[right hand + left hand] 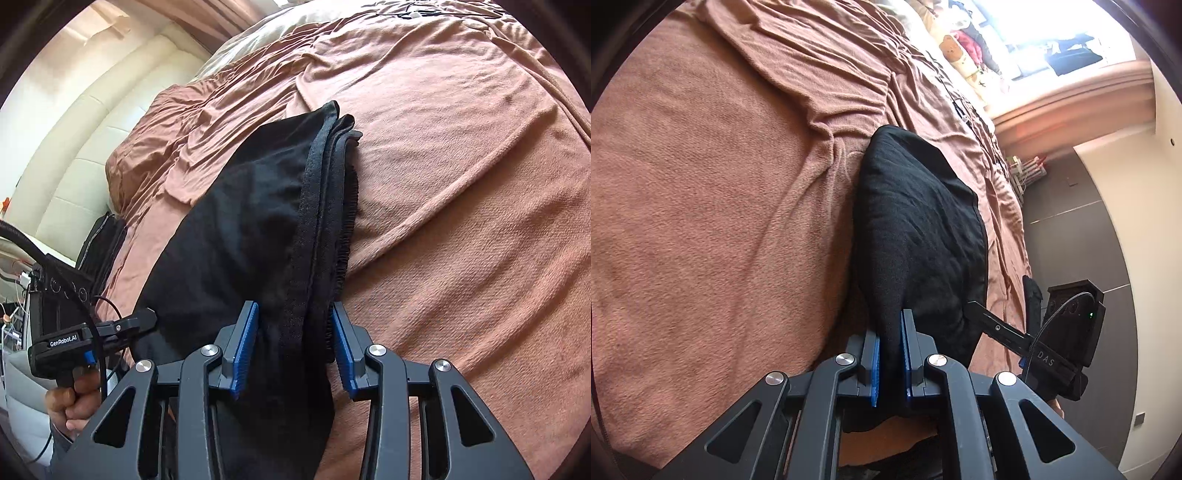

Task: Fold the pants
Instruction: 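Grasp the folded pants edge with the left tool while the right tool presses the stack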

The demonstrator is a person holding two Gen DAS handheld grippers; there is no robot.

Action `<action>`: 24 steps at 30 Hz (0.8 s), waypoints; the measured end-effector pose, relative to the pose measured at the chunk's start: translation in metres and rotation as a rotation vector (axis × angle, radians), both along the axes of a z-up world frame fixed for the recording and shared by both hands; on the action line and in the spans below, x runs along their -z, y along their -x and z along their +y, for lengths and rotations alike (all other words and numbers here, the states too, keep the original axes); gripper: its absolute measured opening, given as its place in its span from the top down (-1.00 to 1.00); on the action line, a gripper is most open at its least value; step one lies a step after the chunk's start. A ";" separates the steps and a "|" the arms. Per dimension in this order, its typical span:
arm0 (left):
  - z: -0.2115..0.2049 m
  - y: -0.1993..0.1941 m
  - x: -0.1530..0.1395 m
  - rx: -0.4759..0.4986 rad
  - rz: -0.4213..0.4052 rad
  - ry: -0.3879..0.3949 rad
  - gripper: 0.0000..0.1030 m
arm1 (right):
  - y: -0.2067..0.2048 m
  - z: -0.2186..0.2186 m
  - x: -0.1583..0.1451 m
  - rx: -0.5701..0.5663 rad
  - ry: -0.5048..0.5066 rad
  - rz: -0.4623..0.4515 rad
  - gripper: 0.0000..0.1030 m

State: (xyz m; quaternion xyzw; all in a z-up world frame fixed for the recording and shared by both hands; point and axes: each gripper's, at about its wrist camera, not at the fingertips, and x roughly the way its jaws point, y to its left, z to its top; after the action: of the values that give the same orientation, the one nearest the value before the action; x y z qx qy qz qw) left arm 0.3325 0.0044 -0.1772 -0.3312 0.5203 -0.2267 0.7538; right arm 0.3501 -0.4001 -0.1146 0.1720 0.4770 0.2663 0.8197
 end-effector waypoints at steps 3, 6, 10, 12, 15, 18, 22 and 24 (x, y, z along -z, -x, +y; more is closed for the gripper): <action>0.013 0.010 0.000 0.003 0.001 -0.013 0.81 | 0.005 0.010 0.001 -0.014 -0.012 0.011 0.28; 0.024 0.018 0.000 0.003 0.002 -0.024 0.81 | 0.010 0.016 0.003 -0.031 -0.032 0.023 0.28; 0.041 0.025 0.002 -0.009 0.011 -0.024 0.81 | 0.014 0.025 0.007 -0.069 -0.060 0.035 0.28; 0.046 0.025 0.004 -0.012 0.016 -0.031 0.81 | 0.015 0.027 0.009 -0.082 -0.078 0.040 0.28; 0.051 0.028 0.005 -0.017 0.024 -0.036 0.81 | 0.014 0.024 0.014 -0.095 -0.111 0.045 0.28; 0.050 0.027 0.004 -0.002 0.027 -0.047 0.78 | 0.010 0.021 0.019 -0.103 -0.125 0.047 0.28; 0.045 0.021 -0.001 0.005 0.026 -0.083 0.66 | 0.006 0.012 0.023 -0.084 -0.144 0.048 0.26; 0.045 0.018 -0.004 -0.001 0.018 -0.094 0.44 | 0.003 0.004 0.025 -0.067 -0.165 0.055 -0.03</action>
State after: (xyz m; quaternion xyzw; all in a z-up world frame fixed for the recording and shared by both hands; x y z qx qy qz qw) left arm 0.3144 0.0494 -0.1737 -0.2976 0.5368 -0.1984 0.7641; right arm 0.3466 -0.3966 -0.1400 0.2301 0.4815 0.3268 0.7800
